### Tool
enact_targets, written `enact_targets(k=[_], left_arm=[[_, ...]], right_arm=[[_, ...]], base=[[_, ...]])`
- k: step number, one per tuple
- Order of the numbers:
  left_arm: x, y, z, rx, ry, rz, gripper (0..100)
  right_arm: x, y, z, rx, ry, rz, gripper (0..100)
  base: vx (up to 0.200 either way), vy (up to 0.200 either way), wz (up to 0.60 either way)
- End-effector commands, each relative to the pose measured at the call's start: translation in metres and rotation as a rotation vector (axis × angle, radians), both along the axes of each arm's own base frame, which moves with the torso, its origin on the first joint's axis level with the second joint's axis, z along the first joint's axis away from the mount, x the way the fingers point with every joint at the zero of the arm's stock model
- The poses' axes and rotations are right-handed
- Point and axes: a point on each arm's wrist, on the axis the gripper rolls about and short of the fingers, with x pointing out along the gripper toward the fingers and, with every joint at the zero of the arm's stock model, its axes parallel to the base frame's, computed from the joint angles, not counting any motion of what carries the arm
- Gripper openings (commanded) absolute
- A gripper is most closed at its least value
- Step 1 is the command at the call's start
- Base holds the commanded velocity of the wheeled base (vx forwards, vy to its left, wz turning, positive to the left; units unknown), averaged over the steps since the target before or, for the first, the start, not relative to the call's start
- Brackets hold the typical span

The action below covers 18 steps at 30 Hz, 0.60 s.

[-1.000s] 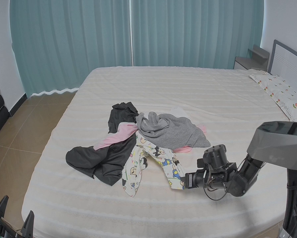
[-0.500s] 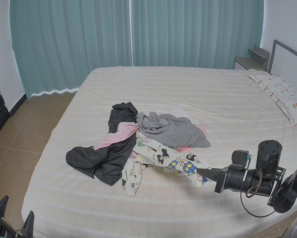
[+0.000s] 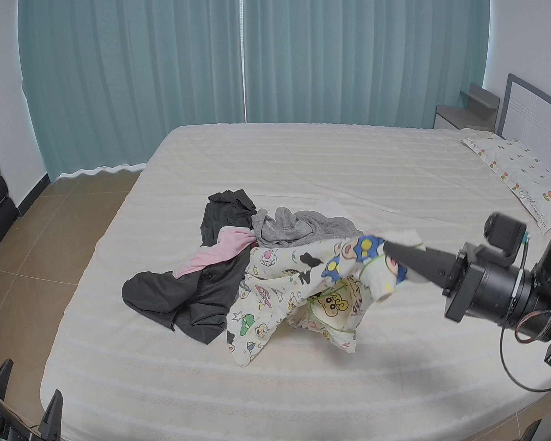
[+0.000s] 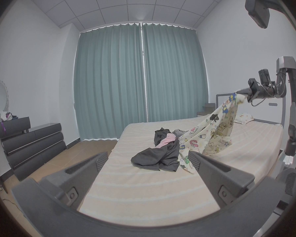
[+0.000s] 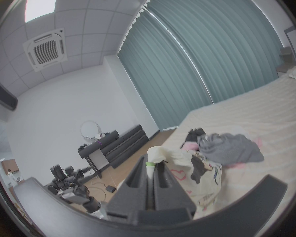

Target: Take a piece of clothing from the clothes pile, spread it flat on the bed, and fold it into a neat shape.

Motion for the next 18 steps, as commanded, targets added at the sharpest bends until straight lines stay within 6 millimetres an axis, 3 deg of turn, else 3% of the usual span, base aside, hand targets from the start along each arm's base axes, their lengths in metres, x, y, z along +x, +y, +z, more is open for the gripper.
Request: enact_targets(k=[1,4,5,7,10,14,18], left_arm=[[0.0,0.0,0.101,-0.23,-0.112,-0.098,100],[0.03,-0.005,0.102,-0.149,0.067,-0.303,100],[0.032,-0.006,0.102,-0.144,0.078,-0.318,100],[0.071,-0.019,0.094,-0.048,0.273,-0.58,100],[0.101,-0.029,0.086,-0.014,0.394,-0.635,100],[0.154,-0.059,0.051,0.039,0.569,-0.738,100],[0.196,-0.09,0.023,0.062,0.578,-0.77,100]], right_arm=[[-0.009,0.005,0.054,0.088,-0.105,0.035,0],[-0.009,0.014,0.059,0.086,-0.096,0.056,0],[-0.009,0.014,0.06,0.087,-0.097,0.056,0],[-0.005,0.026,0.061,0.093,-0.094,0.058,0],[-0.002,0.033,0.055,0.081,-0.076,0.057,0],[0.008,0.044,0.054,0.078,-0.07,0.049,0],[0.019,0.054,0.062,0.099,-0.081,0.013,0]], base=[[0.0,0.0,0.0],[0.0,0.0,0.0],[0.0,0.0,0.0],[0.0,0.0,0.0],[0.0,0.0,0.0],[0.0,0.0,0.0],[0.0,0.0,0.0]])
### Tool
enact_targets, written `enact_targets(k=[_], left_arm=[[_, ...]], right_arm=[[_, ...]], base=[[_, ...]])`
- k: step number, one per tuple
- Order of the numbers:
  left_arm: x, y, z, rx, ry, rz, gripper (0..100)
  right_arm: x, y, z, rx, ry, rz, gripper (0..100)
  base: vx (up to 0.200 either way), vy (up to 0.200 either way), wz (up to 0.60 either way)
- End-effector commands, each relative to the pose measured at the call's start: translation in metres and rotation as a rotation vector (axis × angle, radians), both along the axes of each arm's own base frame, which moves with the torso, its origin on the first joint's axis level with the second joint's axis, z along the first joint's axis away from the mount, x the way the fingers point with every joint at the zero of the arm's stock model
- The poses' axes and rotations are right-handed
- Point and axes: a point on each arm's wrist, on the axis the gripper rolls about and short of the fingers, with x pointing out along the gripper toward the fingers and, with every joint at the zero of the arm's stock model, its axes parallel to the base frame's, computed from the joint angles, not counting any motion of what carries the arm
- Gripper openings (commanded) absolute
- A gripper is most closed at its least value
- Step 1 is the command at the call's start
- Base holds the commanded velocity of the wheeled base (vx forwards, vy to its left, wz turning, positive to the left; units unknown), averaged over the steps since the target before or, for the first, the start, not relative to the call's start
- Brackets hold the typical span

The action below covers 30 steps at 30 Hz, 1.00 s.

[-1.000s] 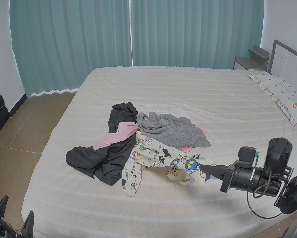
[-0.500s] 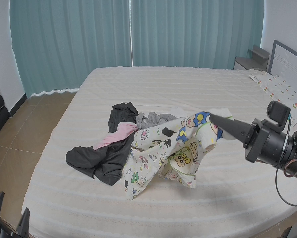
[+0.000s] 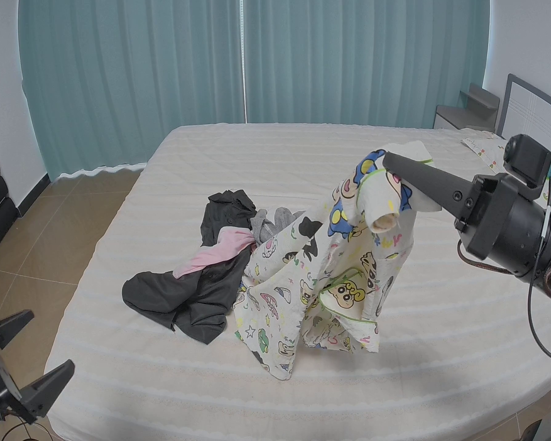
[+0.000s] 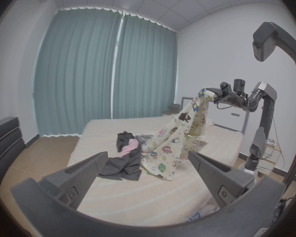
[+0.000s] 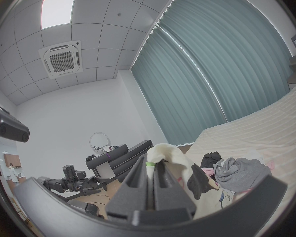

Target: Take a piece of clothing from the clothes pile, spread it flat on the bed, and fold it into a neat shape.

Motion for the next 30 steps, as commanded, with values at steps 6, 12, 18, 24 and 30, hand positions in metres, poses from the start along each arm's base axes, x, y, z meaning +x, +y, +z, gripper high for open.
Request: enact_targets(k=[6,12,18,24,30], left_arm=[[0.151,-0.127,-0.091,0.083,0.371,-0.26,100],[0.162,-0.164,-0.127,0.072,0.318,-0.174,100],[0.144,-0.195,-0.139,-0.049,0.34,-0.151,100],[0.157,-0.208,-0.157,-0.077,0.309,-0.092,100],[0.16,-0.219,-0.156,-0.144,0.287,-0.083,100]], right_arm=[[0.031,0.044,0.003,0.008,0.033,-0.071,0],[0.03,0.042,0.009,0.026,0.022,-0.089,0],[0.033,0.038,0.007,0.02,0.027,-0.109,0],[0.034,0.038,0.005,0.016,0.034,-0.11,0],[0.034,0.039,0.004,0.014,0.036,-0.11,0]], base=[[0.0,0.0,0.0],[0.0,0.0,0.0],[0.0,0.0,0.0],[0.0,0.0,0.0],[0.0,0.0,0.0]])
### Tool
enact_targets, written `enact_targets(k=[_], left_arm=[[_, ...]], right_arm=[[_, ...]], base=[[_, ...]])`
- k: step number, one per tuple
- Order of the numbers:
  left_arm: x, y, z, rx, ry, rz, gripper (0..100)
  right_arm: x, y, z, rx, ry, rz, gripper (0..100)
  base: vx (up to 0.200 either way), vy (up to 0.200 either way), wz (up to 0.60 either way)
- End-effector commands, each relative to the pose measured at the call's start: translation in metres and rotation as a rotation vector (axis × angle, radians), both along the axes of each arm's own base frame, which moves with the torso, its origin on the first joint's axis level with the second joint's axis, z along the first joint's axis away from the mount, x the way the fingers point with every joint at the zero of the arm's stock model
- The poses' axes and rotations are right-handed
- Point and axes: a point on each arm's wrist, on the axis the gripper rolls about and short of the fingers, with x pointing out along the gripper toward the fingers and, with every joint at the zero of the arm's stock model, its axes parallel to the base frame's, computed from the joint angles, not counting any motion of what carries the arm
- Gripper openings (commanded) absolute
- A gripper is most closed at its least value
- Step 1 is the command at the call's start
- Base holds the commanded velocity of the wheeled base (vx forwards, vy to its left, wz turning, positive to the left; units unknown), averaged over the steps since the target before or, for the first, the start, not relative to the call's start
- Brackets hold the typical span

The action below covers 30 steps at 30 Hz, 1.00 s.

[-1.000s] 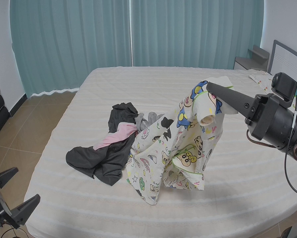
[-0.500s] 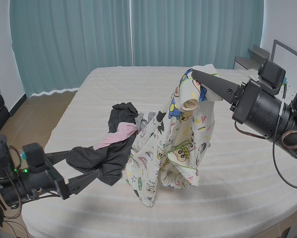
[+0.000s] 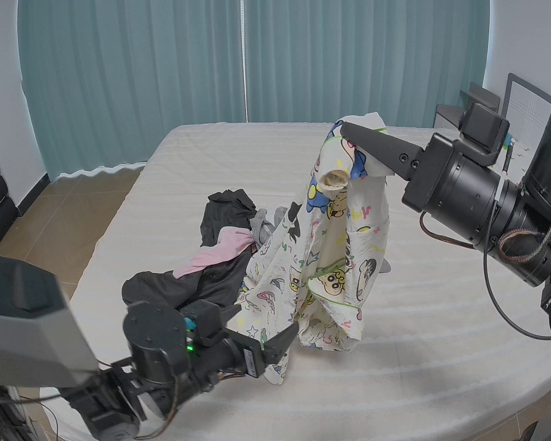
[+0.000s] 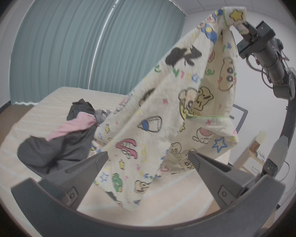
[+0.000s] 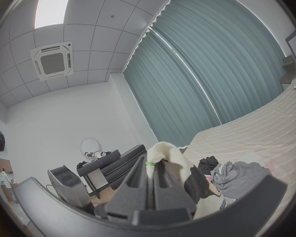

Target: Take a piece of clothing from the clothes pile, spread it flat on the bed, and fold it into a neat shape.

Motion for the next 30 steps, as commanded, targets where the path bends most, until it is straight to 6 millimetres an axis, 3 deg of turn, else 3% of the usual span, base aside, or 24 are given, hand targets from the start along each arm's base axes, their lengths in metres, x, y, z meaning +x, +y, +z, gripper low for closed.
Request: enact_targets(k=[1,10,19,30], left_arm=[[-0.003,-0.029,-0.04,0.01,0.077,-0.003,100],[0.026,-0.044,-0.055,0.001,0.014,0.218,100],[0.03,-0.023,-0.081,0.134,0.055,0.263,100],[0.041,-0.028,-0.093,0.127,0.057,0.282,100]], right_arm=[[0.005,0.004,-0.003,-0.006,0.012,-0.01,0],[0.005,0.0,0.0,0.028,0.032,-0.011,0],[0.008,-0.002,0.002,0.036,0.026,-0.022,0],[0.005,-0.001,0.01,0.053,0.006,-0.012,0]], base=[[0.0,0.0,0.0],[0.0,0.0,0.0],[0.0,0.0,0.0],[0.0,0.0,0.0]])
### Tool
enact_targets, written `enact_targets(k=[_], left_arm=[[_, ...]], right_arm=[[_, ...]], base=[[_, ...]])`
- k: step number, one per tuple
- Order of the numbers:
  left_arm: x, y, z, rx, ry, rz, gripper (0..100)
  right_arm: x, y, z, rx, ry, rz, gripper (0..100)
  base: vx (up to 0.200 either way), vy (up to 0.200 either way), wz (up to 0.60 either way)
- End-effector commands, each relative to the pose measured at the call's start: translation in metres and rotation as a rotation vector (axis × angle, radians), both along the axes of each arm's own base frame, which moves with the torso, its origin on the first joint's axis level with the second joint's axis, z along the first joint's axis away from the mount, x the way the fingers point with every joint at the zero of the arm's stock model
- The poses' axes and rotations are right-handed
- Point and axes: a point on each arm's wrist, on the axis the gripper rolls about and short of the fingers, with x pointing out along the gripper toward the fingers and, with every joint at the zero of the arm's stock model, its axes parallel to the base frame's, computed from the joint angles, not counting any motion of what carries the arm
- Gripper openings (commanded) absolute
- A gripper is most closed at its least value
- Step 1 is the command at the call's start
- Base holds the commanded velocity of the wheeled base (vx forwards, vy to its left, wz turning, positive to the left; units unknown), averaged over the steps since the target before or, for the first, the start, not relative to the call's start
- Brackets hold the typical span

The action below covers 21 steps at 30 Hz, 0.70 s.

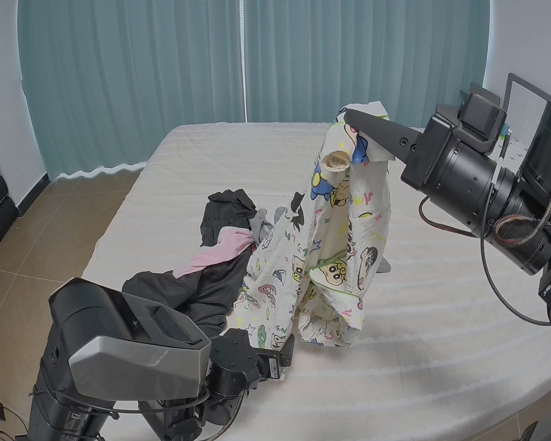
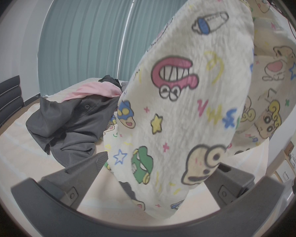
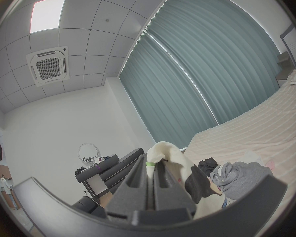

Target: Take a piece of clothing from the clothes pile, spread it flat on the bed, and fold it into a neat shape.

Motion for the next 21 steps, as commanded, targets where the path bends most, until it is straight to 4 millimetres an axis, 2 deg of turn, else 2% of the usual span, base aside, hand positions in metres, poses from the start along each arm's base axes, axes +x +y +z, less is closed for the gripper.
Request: enact_targets(k=[1,9,15,16,21], left_arm=[[0.005,-0.004,-0.006,-0.011,-0.007,0.0,100],[0.008,-0.011,-0.021,-0.008,0.005,-0.002,100],[0.011,-0.013,-0.022,-0.04,0.003,0.019,100],[0.012,-0.012,-0.022,-0.05,0.007,0.023,0],[0.012,-0.007,-0.024,-0.038,0.018,0.042,0]], right_arm=[[-0.002,0.001,0.002,0.005,-0.007,0.007,0],[-0.004,0.008,0.007,0.018,-0.018,0.029,0],[-0.003,0.009,0.005,0.014,-0.013,0.029,0],[-0.003,0.008,0.004,0.012,-0.011,0.028,0],[0.001,-0.001,0.002,0.007,-0.003,-0.004,0]], base=[[0.0,0.0,0.0],[0.0,0.0,0.0],[0.0,0.0,0.0],[0.0,0.0,0.0],[0.0,0.0,0.0]])
